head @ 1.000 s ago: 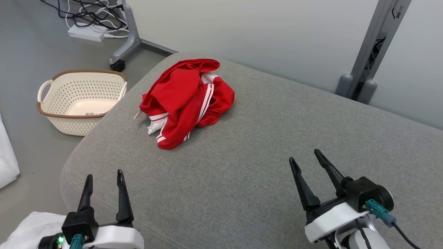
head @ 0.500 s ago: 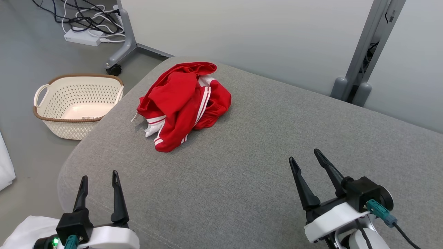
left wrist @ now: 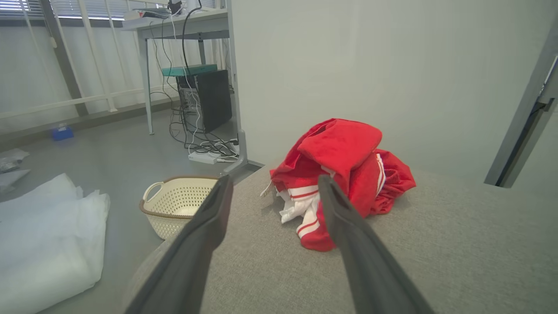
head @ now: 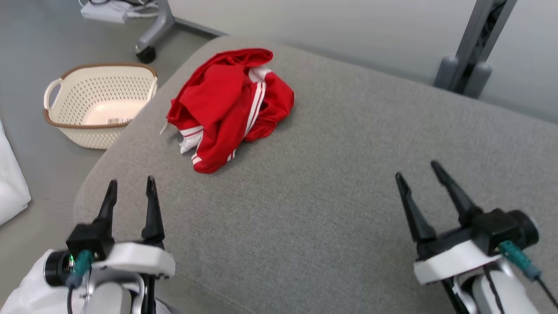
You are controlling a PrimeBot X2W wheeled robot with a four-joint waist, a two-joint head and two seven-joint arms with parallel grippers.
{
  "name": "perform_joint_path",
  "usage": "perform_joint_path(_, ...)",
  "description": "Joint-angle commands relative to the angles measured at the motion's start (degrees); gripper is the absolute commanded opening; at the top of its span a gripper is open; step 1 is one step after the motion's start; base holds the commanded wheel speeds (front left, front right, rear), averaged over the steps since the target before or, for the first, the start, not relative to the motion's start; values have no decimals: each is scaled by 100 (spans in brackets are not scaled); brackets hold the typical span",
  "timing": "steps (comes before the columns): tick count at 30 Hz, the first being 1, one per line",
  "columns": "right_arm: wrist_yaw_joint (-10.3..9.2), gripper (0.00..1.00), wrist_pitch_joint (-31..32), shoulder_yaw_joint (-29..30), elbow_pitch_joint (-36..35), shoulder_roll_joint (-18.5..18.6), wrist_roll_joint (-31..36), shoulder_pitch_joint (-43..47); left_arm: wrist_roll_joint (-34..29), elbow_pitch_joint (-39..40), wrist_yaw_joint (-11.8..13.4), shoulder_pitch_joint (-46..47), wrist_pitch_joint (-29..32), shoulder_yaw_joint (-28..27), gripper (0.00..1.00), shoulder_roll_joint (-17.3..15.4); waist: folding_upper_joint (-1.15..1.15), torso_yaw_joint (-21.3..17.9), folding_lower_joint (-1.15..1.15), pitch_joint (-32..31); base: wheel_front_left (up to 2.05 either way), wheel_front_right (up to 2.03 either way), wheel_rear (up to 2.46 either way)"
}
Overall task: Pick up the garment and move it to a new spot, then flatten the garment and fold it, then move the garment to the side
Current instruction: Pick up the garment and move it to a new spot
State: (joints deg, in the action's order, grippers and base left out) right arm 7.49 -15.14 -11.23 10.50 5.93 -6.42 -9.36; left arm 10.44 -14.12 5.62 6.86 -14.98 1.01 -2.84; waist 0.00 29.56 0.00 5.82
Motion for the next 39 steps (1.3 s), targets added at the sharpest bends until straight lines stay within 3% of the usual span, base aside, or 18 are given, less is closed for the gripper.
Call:
perform_joint_path(1,1,100,-11,71,-115,124,39,-165,79,-217,-159,329,-21,-59,100,-5,0,-98,0,465,0,0,0)
perform_joint_path(9,1,100,-11,28,-380,391,31,-750,252,-1559,-955,1986,-20,-395,100,-373,0,-514,0,1166,0,0,0)
perform_joint_path(12,1,100,-11,-61,-413,459,3,-882,401,-2352,-1202,2795,591,-172,100,-636,0,-703,0,1341,0,0,0)
perform_joint_path(22,1,100,-11,-196,-390,443,34,-998,692,-3211,-1311,4114,1750,310,100,-1109,0,-1058,0,1637,0,0,0)
perform_joint_path(33,1,100,-11,-277,-382,435,-8,-1118,1050,-4114,-1307,4651,2425,627,100,-1378,0,-1381,0,1859,0,0,0)
perform_joint_path(35,1,100,-11,-282,-369,429,-3,-1113,1115,-4206,-1307,4684,2435,648,27,-1393,0,-1402,0,1866,0,0,0)
perform_joint_path(36,1,100,-11,-284,-359,424,-2,-1112,1149,-4250,-1307,4705,2420,658,0,-1398,0,-1409,0,1864,0,0,0)
perform_joint_path(39,1,100,-11,-287,-320,409,3,-1093,1220,-4323,-1308,4761,2266,657,0,-1407,0,-1419,0,1821,0,0,0)
